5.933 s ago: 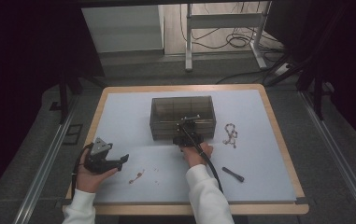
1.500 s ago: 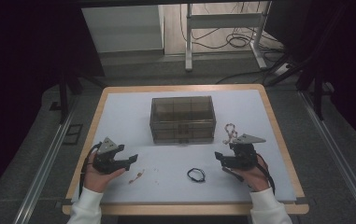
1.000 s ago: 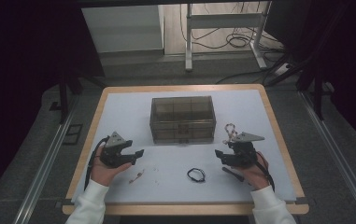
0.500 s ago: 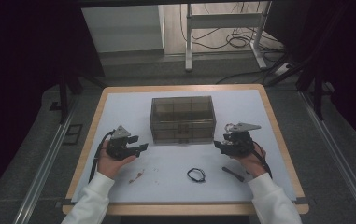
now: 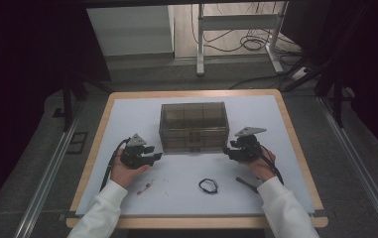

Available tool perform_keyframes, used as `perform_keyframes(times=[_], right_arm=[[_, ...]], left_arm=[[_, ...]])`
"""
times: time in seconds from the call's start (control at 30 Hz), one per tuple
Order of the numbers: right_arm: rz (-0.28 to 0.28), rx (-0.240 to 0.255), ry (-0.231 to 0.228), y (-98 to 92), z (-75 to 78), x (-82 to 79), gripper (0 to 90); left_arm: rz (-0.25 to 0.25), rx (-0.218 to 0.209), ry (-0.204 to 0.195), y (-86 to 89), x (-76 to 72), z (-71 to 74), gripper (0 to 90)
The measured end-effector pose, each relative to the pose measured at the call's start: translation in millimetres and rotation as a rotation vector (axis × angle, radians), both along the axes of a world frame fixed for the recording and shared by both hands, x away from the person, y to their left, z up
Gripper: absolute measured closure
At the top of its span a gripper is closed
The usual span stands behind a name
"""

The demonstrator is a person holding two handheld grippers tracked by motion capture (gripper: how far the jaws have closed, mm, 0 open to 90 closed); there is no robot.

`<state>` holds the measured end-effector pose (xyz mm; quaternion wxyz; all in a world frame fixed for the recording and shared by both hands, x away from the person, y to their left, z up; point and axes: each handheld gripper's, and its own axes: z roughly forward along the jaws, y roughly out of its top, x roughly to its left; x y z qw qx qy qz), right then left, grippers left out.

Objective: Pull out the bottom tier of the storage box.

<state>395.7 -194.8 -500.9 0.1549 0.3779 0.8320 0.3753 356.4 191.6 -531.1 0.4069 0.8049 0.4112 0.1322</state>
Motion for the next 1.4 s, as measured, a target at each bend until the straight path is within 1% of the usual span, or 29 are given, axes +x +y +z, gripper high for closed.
perform_keyframes(times=[0.17, 0.3, 0.37, 0.4, 0.43, 0.5, 0.57, 0.63, 0.7, 0.8, 0.83, 0.9, 1.03, 1.13, 1.2, 1.3, 1.4], right_arm=[[0.009, -0.005, 0.005, 2.6, -2.8, 1.7, 55.9], [0.011, -0.012, 0.005, 3.7, -3.8, 1.9, 57.6], [0.011, -0.017, 0.008, 3.3, -5.1, 2.7, 59.1], [0.011, -0.017, 0.008, 3.3, -5.1, 2.7, 59.1], [0.011, -0.015, 0.009, 3.1, -5.4, 3.1, 60.1], [0.013, -0.018, 0.008, 3.5, -6.0, 3.7, 60.9], [0.016, -0.024, 0.005, 4.2, -7.1, 4.2, 61.7], [0.016, -0.027, 0.007, 4.7, -7.6, 4.2, 61.9], [0.020, -0.030, 0.007, 5.2, -9.1, 4.8, 62.7], [0.022, -0.034, 0.010, 5.6, -10.6, 5.7, 64.2], [0.023, -0.040, 0.009, 6.0, -11.0, 6.0, 66.1], [0.023, -0.039, 0.011, 6.3, -11.3, 6.0, 67.8], [0.024, -0.058, 0.026, 7.9, -14.2, 7.0, 71.4], [0.022, -0.063, 0.022, 8.4, -15.4, 7.7, 73.7], [0.022, -0.069, 0.018, 8.1, -15.5, 7.7, 73.9], [0.021, -0.079, 0.015, 8.7, -15.2, 6.7, 74.6], [0.020, -0.078, 0.016, 8.7, -15.1, 5.9, 74.8]], left_arm=[[-0.011, 0.014, -0.007, -4.8, 1.1, -2.0, 56.6], [-0.013, 0.018, 0.000, -7.6, 3.9, -1.4, 59.6], [-0.034, 0.031, -0.010, -12.1, 5.5, 2.0, 61.7], [-0.034, 0.031, -0.010, -12.1, 5.5, 2.0, 62.0], [-0.042, 0.042, -0.009, -15.6, 7.4, 3.3, 62.4], [-0.040, 0.042, -0.011, -17.2, 8.6, 3.1, 63.5], [-0.032, 0.040, 0.004, -18.4, 10.9, 0.5, 64.6], [-0.035, 0.047, 0.011, -18.3, 12.0, -1.1, 64.9], [-0.031, 0.043, 0.019, -18.9, 12.9, -2.7, 65.8], [-0.033, 0.035, 0.014, -19.8, 13.7, -3.5, 68.4], [-0.031, 0.036, 0.015, -19.8, 13.8, -3.8, 70.1], [-0.033, 0.032, 0.023, -19.4, 14.4, -4.3, 70.7], [-0.031, 0.036, 0.023, -19.2, 14.7, -4.5, 74.6], [-0.029, 0.037, 0.024, -18.7, 14.8, -4.5, 77.0], [-0.032, 0.040, 0.027, -18.7, 14.9, -4.6, 79.4], [-0.033, 0.049, 0.028, -19.6, 14.2, -4.7, 79.7], [-0.033, 0.047, 0.032, -19.6, 13.8, -4.5, 79.9]])
